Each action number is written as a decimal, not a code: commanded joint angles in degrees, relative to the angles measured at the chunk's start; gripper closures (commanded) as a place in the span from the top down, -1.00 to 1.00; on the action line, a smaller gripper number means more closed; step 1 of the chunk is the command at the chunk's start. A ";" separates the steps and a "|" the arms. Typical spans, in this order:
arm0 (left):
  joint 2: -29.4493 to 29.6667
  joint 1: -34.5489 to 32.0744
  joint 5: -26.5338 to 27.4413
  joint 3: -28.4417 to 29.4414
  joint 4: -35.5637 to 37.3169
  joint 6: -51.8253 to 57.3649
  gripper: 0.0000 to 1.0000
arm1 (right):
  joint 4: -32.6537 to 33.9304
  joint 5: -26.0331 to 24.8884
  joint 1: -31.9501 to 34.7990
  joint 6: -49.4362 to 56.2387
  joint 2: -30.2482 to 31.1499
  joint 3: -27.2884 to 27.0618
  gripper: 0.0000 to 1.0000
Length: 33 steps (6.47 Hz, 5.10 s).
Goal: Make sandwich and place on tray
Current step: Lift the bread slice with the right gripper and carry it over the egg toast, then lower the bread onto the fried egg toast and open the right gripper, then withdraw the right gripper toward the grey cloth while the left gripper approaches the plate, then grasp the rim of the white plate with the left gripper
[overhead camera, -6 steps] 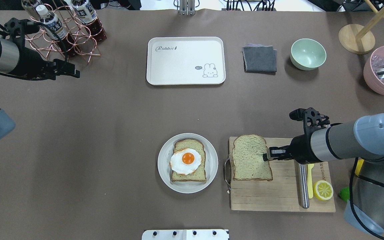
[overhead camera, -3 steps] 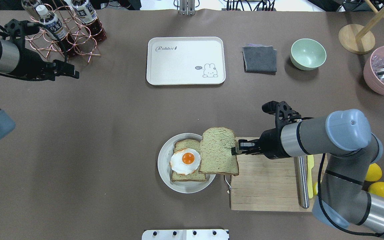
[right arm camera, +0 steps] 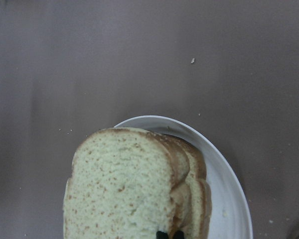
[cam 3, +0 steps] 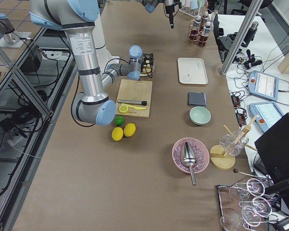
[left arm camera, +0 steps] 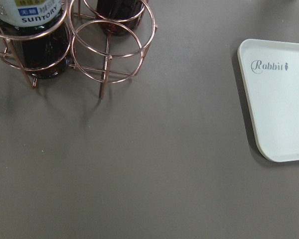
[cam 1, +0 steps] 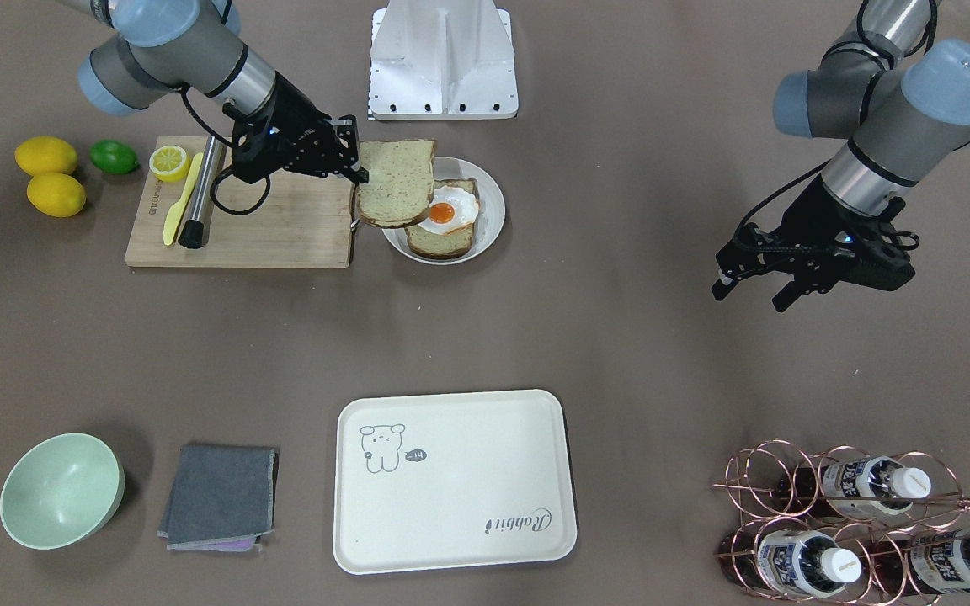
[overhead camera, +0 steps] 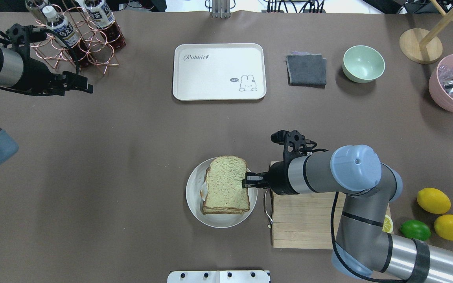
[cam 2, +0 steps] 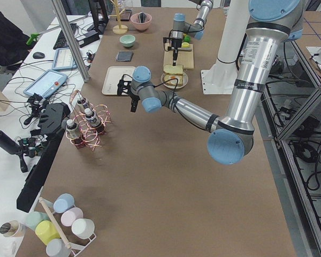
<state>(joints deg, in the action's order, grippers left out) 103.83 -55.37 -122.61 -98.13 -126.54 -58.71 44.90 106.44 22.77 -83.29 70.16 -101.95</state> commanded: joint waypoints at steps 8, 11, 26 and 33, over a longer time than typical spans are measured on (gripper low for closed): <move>0.14 0.00 0.00 0.22 -0.02 0.17 0.96 | 3.61 -2.91 -2.21 0.23 -2.75 2.64 0.97; 0.93 0.00 -0.09 0.31 -0.02 -0.44 0.96 | 10.25 -0.73 1.81 -0.03 -3.28 -2.87 0.99; 7.71 38.66 35.50 -1.98 -0.37 -27.42 0.02 | 22.16 32.16 36.91 18.78 0.33 0.09 0.99; 7.26 42.10 37.88 -1.98 -0.72 -27.69 -0.41 | 22.25 32.16 37.17 18.78 0.24 0.00 0.99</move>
<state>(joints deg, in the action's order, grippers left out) 111.15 -13.82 -85.08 -100.10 -127.25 -86.39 67.12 138.53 59.90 -64.51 70.37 -101.92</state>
